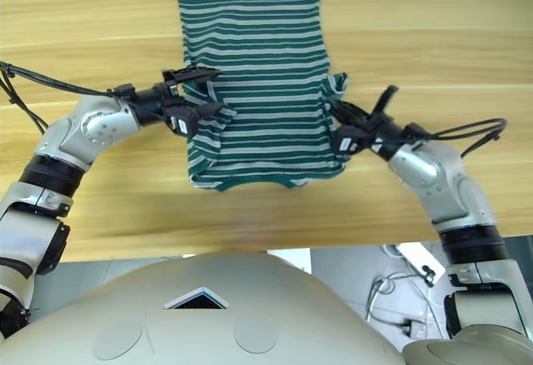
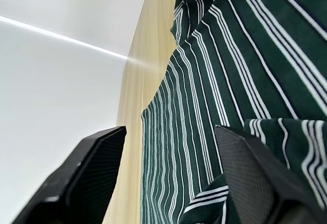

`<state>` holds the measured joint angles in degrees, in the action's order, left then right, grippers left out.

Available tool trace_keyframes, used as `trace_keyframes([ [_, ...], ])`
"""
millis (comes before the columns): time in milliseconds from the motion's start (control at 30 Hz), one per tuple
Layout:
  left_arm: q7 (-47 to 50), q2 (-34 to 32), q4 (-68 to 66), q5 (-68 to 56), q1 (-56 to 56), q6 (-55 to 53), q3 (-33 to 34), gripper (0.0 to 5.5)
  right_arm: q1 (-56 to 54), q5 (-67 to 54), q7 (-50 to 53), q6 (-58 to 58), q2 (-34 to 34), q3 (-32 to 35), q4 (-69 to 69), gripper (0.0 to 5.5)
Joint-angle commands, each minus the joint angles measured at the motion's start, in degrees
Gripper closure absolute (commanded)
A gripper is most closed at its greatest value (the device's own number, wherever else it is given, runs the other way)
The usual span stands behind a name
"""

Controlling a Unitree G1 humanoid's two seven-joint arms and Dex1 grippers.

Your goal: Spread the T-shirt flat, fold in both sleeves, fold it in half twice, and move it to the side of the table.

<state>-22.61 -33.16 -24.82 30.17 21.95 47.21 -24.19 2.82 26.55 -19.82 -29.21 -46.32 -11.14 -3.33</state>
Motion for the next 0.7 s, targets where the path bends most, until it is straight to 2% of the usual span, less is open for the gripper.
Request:
trace_keyframes([
  [33, 0.44, -0.03, -0.23, 0.87, 0.00, 0.10, -0.26, 2.23, -3.53, 2.29, -2.15, -0.44, 2.05, -3.29, 0.14, 5.49],
  [567, 0.45, 0.82, -0.22, 1.21, 0.18, 0.03, -0.27, 2.23, -8.77, 5.67, -5.93, -0.53, 5.48, -9.77, -3.47, 5.49],
  [700, 0.52, 0.97, -0.29, 1.23, -0.04, 0.05, -0.29, 2.23, -10.04, 6.41, -5.71, 0.14, 7.10, -10.93, -5.66, 4.69],
])
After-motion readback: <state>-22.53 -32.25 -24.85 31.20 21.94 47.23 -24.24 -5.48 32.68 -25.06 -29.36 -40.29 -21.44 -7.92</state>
